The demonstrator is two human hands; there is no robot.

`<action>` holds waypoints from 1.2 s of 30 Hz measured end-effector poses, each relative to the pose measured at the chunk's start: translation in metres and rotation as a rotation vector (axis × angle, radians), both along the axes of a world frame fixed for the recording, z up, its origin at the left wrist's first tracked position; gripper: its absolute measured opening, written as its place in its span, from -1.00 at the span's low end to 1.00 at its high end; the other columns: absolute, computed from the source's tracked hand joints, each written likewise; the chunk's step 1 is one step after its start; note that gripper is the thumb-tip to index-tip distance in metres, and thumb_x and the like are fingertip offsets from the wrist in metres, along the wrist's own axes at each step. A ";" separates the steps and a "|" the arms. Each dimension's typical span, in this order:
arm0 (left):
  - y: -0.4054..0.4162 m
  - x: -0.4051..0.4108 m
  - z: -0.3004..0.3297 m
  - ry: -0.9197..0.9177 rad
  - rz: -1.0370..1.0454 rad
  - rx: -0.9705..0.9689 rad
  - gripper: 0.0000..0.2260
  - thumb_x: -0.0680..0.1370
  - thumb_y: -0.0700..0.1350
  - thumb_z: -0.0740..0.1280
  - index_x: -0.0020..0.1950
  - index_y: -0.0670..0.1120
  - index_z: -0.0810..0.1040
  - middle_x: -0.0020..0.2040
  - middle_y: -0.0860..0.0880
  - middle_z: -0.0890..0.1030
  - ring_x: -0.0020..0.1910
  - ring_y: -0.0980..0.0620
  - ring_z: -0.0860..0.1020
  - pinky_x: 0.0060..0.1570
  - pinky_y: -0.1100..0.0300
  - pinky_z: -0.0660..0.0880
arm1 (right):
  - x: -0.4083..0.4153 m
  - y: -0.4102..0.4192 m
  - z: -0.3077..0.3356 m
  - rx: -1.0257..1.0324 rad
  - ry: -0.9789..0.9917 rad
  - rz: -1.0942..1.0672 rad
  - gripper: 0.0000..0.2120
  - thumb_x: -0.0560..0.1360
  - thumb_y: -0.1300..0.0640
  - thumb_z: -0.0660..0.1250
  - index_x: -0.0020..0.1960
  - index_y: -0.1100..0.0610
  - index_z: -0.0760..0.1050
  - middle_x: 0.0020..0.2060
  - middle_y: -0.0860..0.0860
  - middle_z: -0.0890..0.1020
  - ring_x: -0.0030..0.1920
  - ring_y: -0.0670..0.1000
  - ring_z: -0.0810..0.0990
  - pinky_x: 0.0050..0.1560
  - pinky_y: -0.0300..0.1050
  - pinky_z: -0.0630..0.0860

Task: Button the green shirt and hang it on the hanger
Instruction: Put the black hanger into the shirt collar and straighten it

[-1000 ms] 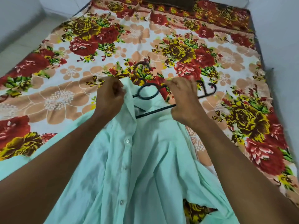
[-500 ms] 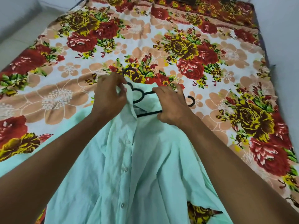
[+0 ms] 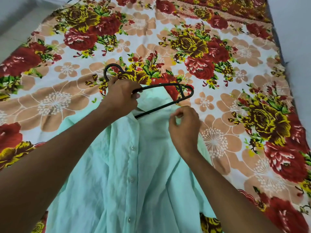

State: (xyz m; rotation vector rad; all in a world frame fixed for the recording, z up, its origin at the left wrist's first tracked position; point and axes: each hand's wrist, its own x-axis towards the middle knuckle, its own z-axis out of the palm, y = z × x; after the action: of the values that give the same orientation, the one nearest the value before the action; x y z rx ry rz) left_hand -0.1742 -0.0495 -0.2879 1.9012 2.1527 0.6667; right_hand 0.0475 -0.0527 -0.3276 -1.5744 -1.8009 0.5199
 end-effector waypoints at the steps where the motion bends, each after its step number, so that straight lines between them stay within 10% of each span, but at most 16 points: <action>1: -0.001 0.000 0.003 -0.009 -0.016 0.029 -0.82 0.53 -0.29 0.39 0.09 -0.16 0.70 0.03 -0.12 0.71 0.12 -0.17 0.63 0.42 -0.20 0.29 | -0.008 0.000 -0.002 -0.031 -0.045 0.046 -0.90 0.51 0.16 0.44 -0.05 0.17 0.56 -0.07 0.08 0.61 0.03 0.17 0.56 0.08 0.20 0.49; 8: -0.003 -0.003 0.015 -0.040 0.002 0.137 -0.81 0.46 -0.32 0.42 0.06 -0.25 0.72 -0.12 -0.25 0.71 -0.12 -0.28 0.62 -0.04 0.03 0.52 | -0.064 0.027 -0.003 -0.220 -0.382 0.095 -0.25 0.36 -0.50 0.37 0.23 0.10 0.51 0.21 0.08 0.54 0.30 0.19 0.47 0.20 0.17 0.44; 17: -0.005 0.000 0.019 0.060 -0.005 0.073 -0.88 0.50 -0.29 0.40 0.01 -0.24 0.69 -0.18 -0.20 0.65 -0.10 -0.26 0.56 0.26 -0.19 0.41 | -0.056 0.048 0.005 -0.411 -0.627 0.135 -0.54 0.47 -0.04 0.50 0.30 0.11 0.55 0.26 0.11 0.57 0.25 0.20 0.61 0.18 0.07 0.60; 26: -0.003 -0.003 0.013 0.155 -0.053 -0.149 -0.88 0.56 -0.23 0.42 0.01 -0.28 0.65 -0.09 -0.25 0.62 0.01 -0.29 0.55 0.26 -0.22 0.41 | -0.001 0.085 0.021 -0.510 0.199 -0.235 -0.85 0.51 0.15 0.38 -0.21 0.10 0.49 -0.17 0.14 0.67 -0.18 0.19 0.63 -0.19 0.00 0.52; 30: 0.005 0.003 0.015 0.171 -0.028 -0.176 -0.88 0.55 -0.24 0.42 -0.01 -0.30 0.64 -0.14 -0.22 0.58 0.00 -0.29 0.56 0.18 -0.10 0.40 | 0.010 0.086 0.021 -0.529 0.396 -0.224 -0.91 0.60 0.19 0.33 -0.08 0.15 0.53 -0.21 0.23 0.71 -0.48 0.02 0.66 -0.42 -0.13 0.60; 34: 0.007 0.008 0.015 0.274 -0.022 -0.235 -0.89 0.55 -0.20 0.43 0.04 -0.19 0.67 -0.15 -0.15 0.54 0.07 -0.27 0.56 0.43 -0.20 0.25 | 0.023 0.086 0.025 -0.524 0.534 -0.311 -0.82 0.65 0.20 0.32 0.20 0.26 0.49 -0.20 0.21 0.70 -0.35 0.15 0.71 -0.21 0.10 0.72; 36: 0.008 0.016 0.012 0.311 -0.053 -0.267 -0.88 0.55 -0.19 0.42 0.05 -0.16 0.69 -0.15 -0.14 0.56 0.09 -0.26 0.57 0.48 -0.22 0.21 | 0.023 0.084 0.029 -0.341 0.293 -0.260 -0.85 0.65 0.17 0.32 0.15 0.24 0.52 -0.17 0.15 0.70 -0.22 0.18 0.75 -0.08 0.18 0.71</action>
State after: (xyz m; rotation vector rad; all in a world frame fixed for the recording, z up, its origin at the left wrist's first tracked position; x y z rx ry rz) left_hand -0.1582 -0.0418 -0.2763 2.0097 2.2196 0.0663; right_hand 0.0703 0.0310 -0.2983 -1.8163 -1.3148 0.9151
